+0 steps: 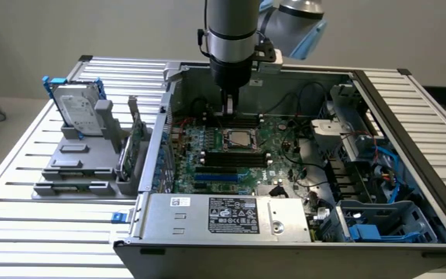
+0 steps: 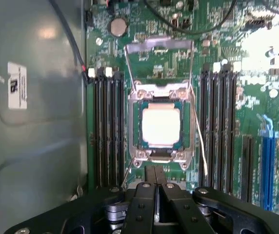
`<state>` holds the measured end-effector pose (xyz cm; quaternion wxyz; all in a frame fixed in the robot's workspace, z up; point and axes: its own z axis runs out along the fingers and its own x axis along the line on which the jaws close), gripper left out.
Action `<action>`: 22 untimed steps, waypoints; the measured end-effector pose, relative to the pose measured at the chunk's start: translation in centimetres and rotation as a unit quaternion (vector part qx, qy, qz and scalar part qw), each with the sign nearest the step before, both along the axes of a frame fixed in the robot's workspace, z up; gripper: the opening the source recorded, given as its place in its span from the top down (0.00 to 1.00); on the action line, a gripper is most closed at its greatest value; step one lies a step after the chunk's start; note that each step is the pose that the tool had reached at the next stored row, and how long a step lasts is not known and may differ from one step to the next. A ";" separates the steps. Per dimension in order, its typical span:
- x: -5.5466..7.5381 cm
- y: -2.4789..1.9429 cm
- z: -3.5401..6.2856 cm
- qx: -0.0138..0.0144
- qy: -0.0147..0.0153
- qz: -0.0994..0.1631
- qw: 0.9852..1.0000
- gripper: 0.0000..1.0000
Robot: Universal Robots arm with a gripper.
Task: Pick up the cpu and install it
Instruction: 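Close the cpu cover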
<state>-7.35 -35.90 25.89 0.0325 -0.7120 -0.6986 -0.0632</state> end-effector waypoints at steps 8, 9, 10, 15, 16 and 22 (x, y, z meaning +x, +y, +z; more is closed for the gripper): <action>3.6 -0.51 0.01 0.002 0.000 0.000 1.000 0.89; 4.1 -0.53 0.01 0.003 0.000 0.000 1.000 0.89; 4.6 -0.55 0.01 0.003 0.000 0.000 1.000 0.89; 6.8 -0.62 0.12 0.006 0.000 0.000 1.000 0.89; 7.3 -0.62 0.16 0.006 0.000 0.000 1.000 0.89; 10.0 -0.67 0.50 0.009 0.000 0.000 1.000 0.89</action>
